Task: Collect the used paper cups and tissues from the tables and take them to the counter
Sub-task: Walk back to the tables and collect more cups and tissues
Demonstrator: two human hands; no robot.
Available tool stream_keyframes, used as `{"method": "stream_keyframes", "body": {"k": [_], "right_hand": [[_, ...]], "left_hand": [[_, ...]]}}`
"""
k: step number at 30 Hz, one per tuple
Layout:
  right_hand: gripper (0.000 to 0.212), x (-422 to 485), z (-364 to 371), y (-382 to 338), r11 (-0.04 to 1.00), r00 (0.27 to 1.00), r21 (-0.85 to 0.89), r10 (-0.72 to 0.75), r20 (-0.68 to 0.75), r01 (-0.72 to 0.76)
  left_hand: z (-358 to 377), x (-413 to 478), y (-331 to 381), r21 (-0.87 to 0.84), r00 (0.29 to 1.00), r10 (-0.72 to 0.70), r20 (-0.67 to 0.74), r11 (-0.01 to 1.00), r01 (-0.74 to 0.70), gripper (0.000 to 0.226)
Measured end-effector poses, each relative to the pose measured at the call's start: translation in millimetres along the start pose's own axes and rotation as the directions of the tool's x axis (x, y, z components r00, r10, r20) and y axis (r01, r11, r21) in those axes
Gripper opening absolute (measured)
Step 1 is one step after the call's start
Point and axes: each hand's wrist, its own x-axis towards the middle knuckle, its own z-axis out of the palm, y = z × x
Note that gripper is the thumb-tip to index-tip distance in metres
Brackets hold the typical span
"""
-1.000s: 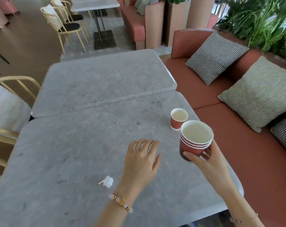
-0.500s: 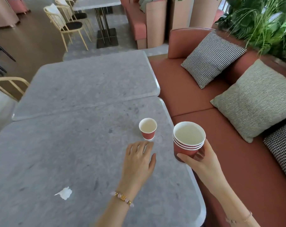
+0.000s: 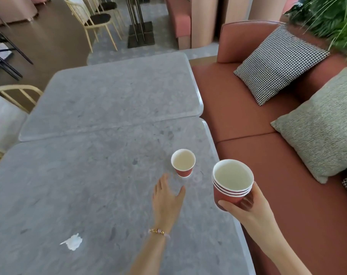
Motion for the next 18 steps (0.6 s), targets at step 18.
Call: {"method": "stream_keyframes", "body": {"k": [18], "right_hand": [[0.069,10,-15,13,0.999,0.999,-0.022,0.050,0.000,-0.050]], "left_hand": [[38,45,29,-0.587,0.995,-0.091,-0.039,0.808,0.051,0.062]]}}
